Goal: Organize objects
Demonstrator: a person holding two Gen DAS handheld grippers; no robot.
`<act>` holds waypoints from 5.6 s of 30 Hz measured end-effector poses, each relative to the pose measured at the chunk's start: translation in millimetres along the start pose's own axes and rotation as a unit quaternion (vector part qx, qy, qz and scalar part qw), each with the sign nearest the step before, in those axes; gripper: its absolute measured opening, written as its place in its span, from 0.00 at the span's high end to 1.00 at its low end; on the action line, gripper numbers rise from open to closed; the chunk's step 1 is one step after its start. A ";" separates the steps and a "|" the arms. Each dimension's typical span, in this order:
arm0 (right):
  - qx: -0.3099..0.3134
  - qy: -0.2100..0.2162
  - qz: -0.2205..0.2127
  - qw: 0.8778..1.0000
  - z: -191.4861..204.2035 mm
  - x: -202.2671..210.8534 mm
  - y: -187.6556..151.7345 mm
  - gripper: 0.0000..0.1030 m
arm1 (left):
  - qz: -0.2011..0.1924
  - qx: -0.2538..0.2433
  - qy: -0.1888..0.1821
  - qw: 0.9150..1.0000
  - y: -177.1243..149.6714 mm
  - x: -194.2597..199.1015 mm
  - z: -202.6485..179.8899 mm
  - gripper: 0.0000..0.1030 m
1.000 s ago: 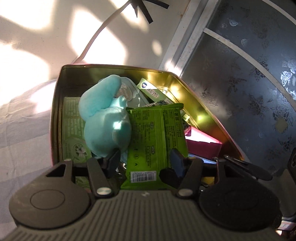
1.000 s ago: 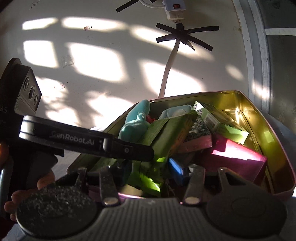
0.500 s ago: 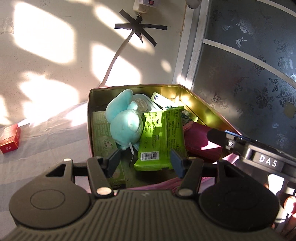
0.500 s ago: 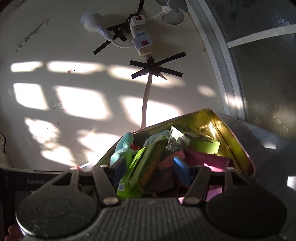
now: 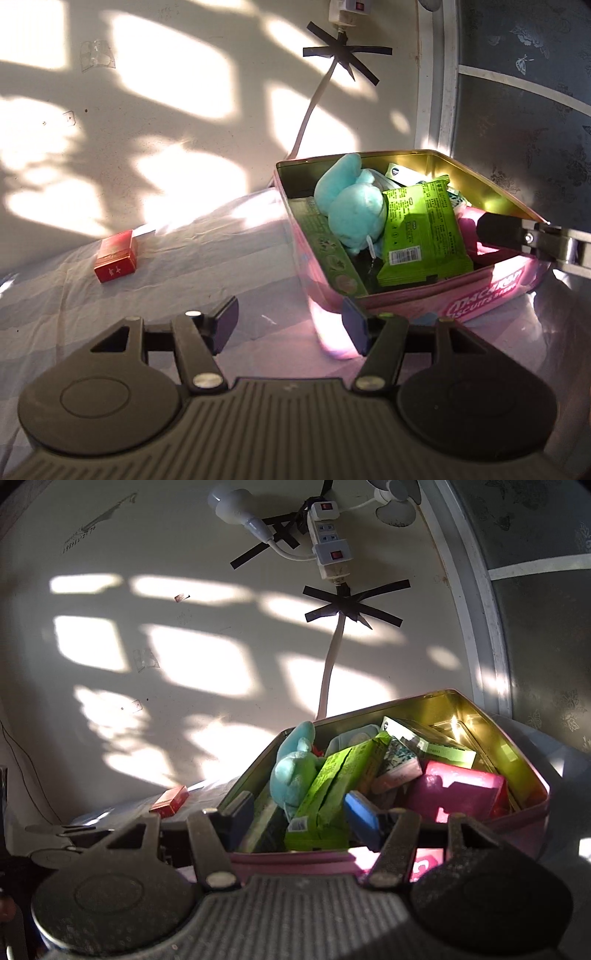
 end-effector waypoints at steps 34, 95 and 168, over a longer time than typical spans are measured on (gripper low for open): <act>0.156 0.060 0.073 0.983 147.9 -77.2 -14.2 0.44 | 0.025 0.160 0.131 0.978 -63.8 -10.7 177.9 0.36; 0.160 0.150 0.168 0.961 148.5 -96.5 -81.0 0.43 | 0.078 0.184 -0.254 0.947 -73.1 -21.7 114.5 0.59; 0.004 -0.044 -0.029 0.999 19.0 -7.5 -28.9 0.27 | 0.008 0.034 0.034 0.999 -31.8 -10.4 18.0 0.29</act>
Point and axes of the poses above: each gripper's, at about its wrist camera, not at the fingertips, and x roughly against the way its jaws point, z to its left, y to its top, the point moved 1 cm from there along -x, roughly the way its jaws point, and after that the axes turned 12 degrees about z, right-handed, at the moved point
